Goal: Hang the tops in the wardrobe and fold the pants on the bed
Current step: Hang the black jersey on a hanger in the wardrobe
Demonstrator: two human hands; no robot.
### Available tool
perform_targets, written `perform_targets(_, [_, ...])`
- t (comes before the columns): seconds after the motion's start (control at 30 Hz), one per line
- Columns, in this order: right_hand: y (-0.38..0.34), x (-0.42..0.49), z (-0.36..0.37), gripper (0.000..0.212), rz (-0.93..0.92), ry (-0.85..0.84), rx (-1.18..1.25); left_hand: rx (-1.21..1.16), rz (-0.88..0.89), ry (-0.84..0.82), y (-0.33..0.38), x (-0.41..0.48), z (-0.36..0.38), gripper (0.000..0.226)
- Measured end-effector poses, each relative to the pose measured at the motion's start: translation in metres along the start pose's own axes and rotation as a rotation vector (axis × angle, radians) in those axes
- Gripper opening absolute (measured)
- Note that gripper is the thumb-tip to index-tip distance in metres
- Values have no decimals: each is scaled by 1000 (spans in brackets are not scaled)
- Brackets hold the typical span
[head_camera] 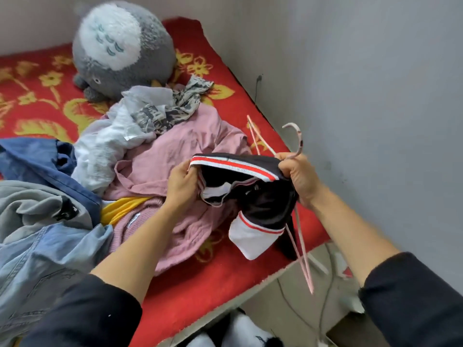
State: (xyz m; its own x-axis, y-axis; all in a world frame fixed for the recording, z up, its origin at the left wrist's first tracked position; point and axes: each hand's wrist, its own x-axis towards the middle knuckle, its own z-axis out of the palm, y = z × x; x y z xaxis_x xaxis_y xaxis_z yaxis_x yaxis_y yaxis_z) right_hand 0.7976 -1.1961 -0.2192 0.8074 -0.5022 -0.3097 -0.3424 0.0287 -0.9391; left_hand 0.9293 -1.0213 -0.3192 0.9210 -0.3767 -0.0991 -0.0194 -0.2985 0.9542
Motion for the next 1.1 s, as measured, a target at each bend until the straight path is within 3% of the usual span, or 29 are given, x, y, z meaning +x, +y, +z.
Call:
perform_targets(0.07, [-26,2,-7,14,-37,11,31,65,109,80,28,2,-13,22])
perform_targets(0.17, [-66,-3,-8,18,-101,-30,143,434,249,212,57,1,-40,12])
perform_targets(0.23, [-92,-10,-6,18,-173,-72,174,605,109,196,59,2,-59,11])
perform_targets(0.27, [-105,-13,-6,17,-212,-87,173,564,-49,187,60,2,-69,17])
perform_targets(0.3, [-115,-16,-6,16,-245,-95,163,375,-221,169,65,2,-76,22])
perform_targets(0.37, [-133,-20,-6,19,-287,-79,82,-169,-433,132,85,0,-86,20])
perform_targets(0.43, [-144,-17,-5,28,-302,-7,-29,-451,-433,123,113,1,-97,17])
perform_targets(0.57, [-153,-2,-12,30,-257,184,-130,-596,-274,-15,173,-2,-132,20])
perform_targets(0.67, [-149,10,-13,26,-191,243,-181,-442,-204,-94,203,-9,-150,29])
perform_targets(0.83, [-127,20,7,27,-189,29,-305,-143,-188,114,219,-20,-145,21])
perform_targets(0.97, [-131,19,26,33,-245,6,-93,-38,-231,137,215,-24,-134,28])
perform_targets(1.1, [-153,9,34,35,-370,-17,209,127,-165,135,207,-27,-124,30])
